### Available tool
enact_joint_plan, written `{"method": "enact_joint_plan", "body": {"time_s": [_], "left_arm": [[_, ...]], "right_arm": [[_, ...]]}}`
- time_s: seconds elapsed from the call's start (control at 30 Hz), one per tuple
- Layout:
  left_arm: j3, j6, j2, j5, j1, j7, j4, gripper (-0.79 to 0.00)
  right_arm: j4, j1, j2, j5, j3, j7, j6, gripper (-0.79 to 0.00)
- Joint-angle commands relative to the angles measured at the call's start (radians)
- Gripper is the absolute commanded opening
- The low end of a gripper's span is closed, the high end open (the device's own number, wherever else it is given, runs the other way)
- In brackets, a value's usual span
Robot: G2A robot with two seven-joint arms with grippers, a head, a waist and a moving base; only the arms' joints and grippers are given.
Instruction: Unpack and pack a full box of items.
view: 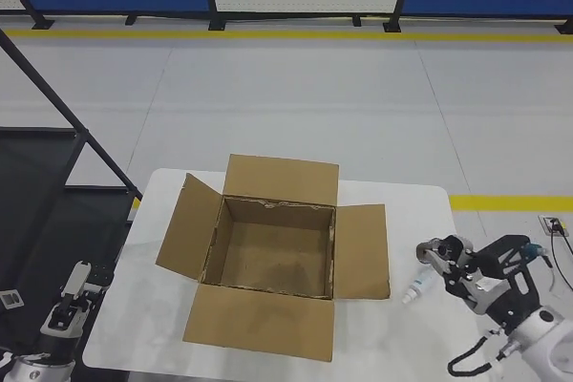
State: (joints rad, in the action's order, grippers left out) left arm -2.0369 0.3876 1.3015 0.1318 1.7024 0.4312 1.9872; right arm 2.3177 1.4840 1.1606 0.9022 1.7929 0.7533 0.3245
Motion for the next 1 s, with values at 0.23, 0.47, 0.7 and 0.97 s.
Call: {"method": "enact_joint_plan", "body": {"time_s": [0.23,0.47,0.7,0.97], "left_arm": [[0.000,0.000,0.000,0.000,0.000,0.000,0.000,0.000],[0.000,0.000,0.000,0.000,0.000,0.000,0.000,0.000],[0.000,0.000,0.000,0.000,0.000,0.000,0.000,0.000],[0.000,0.000,0.000,0.000,0.000,0.000,0.000,0.000]], "right_arm": [[-0.057,-0.253,0.019,0.186,-0.452,0.104,-0.200,-0.785],[-0.231,-0.455,0.066,0.268,-0.739,0.081,-0.406,-0.785],[-0.326,-0.567,0.107,0.266,-0.879,0.095,-0.504,-0.785],[-0.326,-0.567,0.107,0.266,-0.879,0.095,-0.504,-0.785]]}}
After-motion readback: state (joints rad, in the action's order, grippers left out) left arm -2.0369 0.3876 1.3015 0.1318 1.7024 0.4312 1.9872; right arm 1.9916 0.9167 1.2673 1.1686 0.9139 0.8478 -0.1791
